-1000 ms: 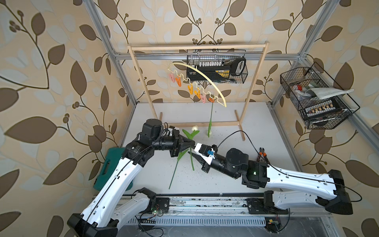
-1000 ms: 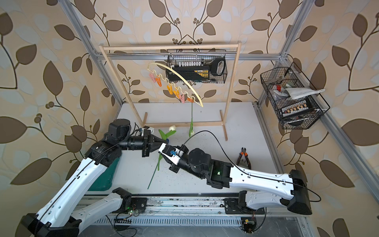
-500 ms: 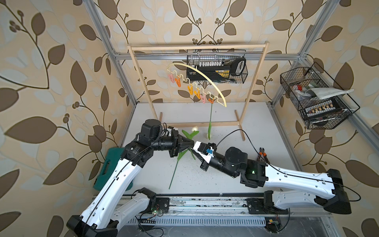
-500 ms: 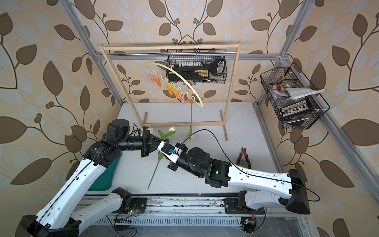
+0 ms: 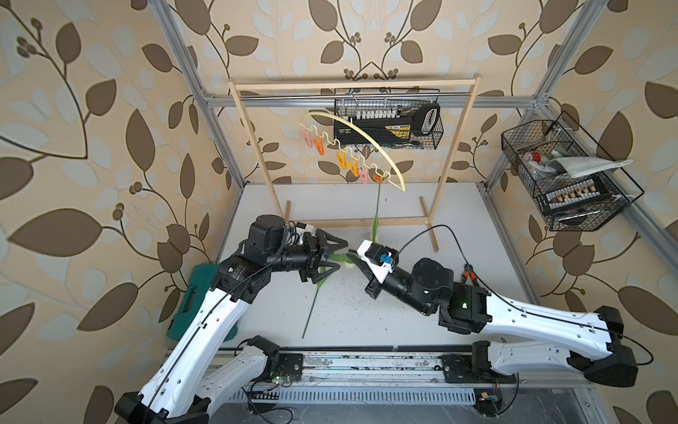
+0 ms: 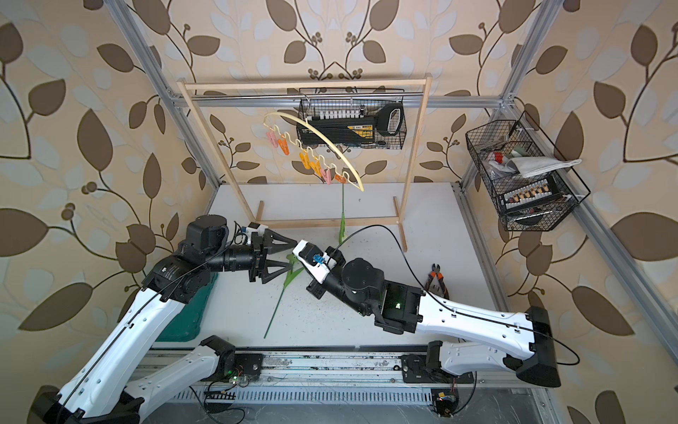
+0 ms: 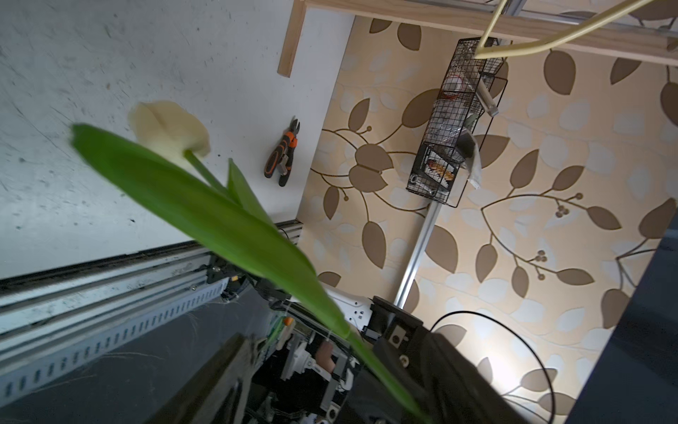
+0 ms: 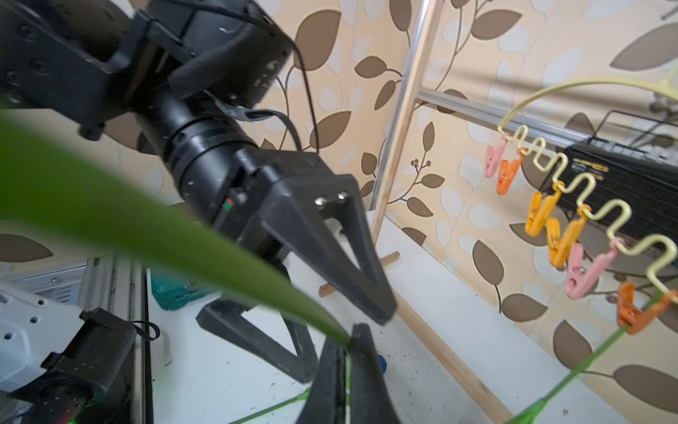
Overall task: Dry the flowers on a clothes hanger
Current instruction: Pick up the flower at the center of the board, then open the clamp at the hanger.
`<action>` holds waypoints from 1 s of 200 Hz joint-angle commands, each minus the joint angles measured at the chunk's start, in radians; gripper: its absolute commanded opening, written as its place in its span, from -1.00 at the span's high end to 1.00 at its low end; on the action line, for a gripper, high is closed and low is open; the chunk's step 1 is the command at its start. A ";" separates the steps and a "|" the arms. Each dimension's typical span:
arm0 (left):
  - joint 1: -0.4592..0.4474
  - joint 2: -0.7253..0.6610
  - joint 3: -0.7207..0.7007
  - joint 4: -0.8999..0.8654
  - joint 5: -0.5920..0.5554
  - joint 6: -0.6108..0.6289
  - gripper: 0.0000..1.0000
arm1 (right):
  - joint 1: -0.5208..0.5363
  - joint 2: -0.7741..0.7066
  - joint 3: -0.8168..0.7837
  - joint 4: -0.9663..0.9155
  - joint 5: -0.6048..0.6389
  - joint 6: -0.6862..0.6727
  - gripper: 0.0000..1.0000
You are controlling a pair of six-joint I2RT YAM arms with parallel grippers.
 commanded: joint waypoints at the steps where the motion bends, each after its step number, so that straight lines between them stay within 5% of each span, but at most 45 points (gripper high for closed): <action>1: 0.000 0.005 0.116 -0.080 -0.119 0.241 -0.56 | -0.111 -0.084 0.032 -0.161 0.019 0.163 0.97; 24: 0.000 -0.009 0.143 -0.109 -0.302 0.439 -0.53 | -0.256 -0.159 0.017 -0.297 -0.099 0.289 1.00; 49: -0.001 -0.055 0.006 0.063 -0.459 0.561 -0.50 | -0.438 -0.163 0.034 -0.451 -0.394 0.392 1.00; 93: -0.021 0.114 -0.023 0.314 -0.400 0.668 -0.44 | -0.624 -0.004 0.044 -0.506 -0.884 0.485 1.00; 136: -0.038 0.280 0.104 0.403 -0.368 0.786 -0.45 | -0.686 0.081 0.005 -0.340 -1.074 0.601 1.00; 200: -0.038 0.508 0.218 0.598 -0.350 0.870 -0.29 | -0.699 0.297 -0.044 0.005 -1.069 0.852 1.00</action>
